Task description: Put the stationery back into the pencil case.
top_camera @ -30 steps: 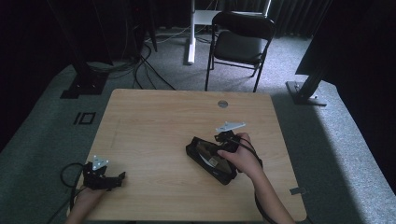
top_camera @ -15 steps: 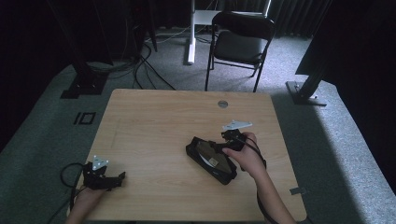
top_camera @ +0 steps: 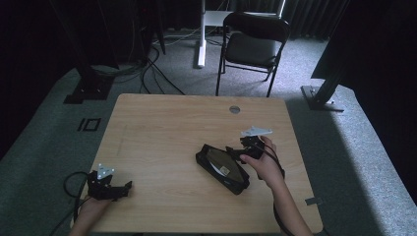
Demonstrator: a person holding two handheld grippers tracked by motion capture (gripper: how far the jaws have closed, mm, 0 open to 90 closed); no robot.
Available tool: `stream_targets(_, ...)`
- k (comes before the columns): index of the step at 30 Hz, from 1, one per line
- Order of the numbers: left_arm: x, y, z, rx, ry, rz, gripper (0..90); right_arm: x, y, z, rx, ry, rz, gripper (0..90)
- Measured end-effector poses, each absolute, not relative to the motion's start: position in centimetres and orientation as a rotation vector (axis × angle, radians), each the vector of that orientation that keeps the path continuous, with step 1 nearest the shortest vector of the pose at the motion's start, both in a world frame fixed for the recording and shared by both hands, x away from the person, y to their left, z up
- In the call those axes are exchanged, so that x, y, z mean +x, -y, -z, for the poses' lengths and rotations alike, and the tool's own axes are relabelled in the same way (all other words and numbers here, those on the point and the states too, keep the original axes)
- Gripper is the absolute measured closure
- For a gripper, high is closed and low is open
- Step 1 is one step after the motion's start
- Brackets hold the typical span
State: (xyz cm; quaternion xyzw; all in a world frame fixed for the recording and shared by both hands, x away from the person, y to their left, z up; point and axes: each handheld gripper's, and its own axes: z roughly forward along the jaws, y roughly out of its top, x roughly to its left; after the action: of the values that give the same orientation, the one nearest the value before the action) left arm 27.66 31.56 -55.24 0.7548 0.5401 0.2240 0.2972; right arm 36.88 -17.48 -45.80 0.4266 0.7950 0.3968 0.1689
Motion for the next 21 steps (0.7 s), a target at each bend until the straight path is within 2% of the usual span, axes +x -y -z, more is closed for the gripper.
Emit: stream_targets(21, 27.7, -31.6, 55.2, 2.006, -1.436, -0.596, 0.3, 37.0, 20.7, 47.4, 1.299, -2.160, -1.101, 24.6)
